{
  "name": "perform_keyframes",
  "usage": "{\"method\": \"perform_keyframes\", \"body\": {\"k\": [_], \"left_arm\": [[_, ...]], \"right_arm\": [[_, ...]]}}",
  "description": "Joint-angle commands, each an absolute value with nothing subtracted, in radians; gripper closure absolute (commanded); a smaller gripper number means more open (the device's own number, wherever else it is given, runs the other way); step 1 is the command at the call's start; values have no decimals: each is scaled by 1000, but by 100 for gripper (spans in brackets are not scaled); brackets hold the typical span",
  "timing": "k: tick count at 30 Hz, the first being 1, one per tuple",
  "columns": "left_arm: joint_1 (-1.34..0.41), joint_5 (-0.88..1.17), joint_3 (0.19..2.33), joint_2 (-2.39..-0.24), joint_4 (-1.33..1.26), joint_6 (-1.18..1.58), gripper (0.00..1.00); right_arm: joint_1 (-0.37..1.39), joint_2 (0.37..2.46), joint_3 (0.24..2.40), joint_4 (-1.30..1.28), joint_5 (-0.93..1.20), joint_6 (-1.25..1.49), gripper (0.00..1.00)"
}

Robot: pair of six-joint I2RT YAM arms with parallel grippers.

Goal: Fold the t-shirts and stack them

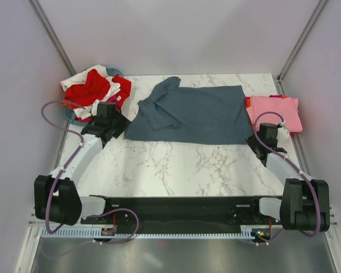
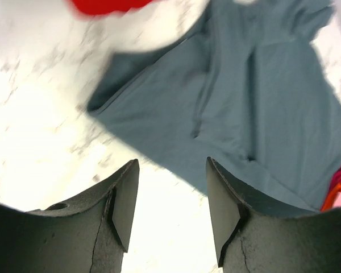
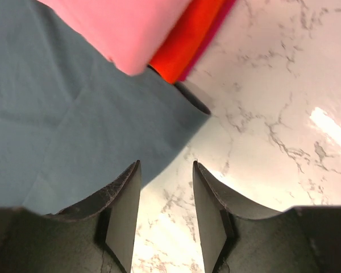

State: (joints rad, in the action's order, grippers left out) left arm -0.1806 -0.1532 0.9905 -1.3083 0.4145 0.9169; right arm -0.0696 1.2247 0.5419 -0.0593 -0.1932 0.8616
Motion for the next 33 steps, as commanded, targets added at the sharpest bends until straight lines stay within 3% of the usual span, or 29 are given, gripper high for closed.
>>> {"method": "perform_keyframes", "body": {"k": [1, 16, 18, 19, 23, 33], "left_arm": [[-179, -181, 852, -1221, 246, 1034, 42], [-155, -167, 678, -1213, 140, 1094, 43], [-150, -167, 670, -1218, 130, 1098, 43], [-150, -166, 663, -1221, 126, 1101, 43], [-149, -160, 640, -1238, 86, 1106, 45], [-152, -169, 583, -1365, -103, 1117, 54]], "right_arm": [[-74, 1210, 511, 31, -229, 929, 51], [-74, 1422, 492, 178, -284, 1100, 53], [-74, 1430, 486, 178, -293, 1108, 68], [-74, 1428, 480, 179, -302, 1108, 82], [-74, 1404, 472, 150, -311, 1080, 98], [-74, 1330, 428, 130, -242, 1048, 100]]}}
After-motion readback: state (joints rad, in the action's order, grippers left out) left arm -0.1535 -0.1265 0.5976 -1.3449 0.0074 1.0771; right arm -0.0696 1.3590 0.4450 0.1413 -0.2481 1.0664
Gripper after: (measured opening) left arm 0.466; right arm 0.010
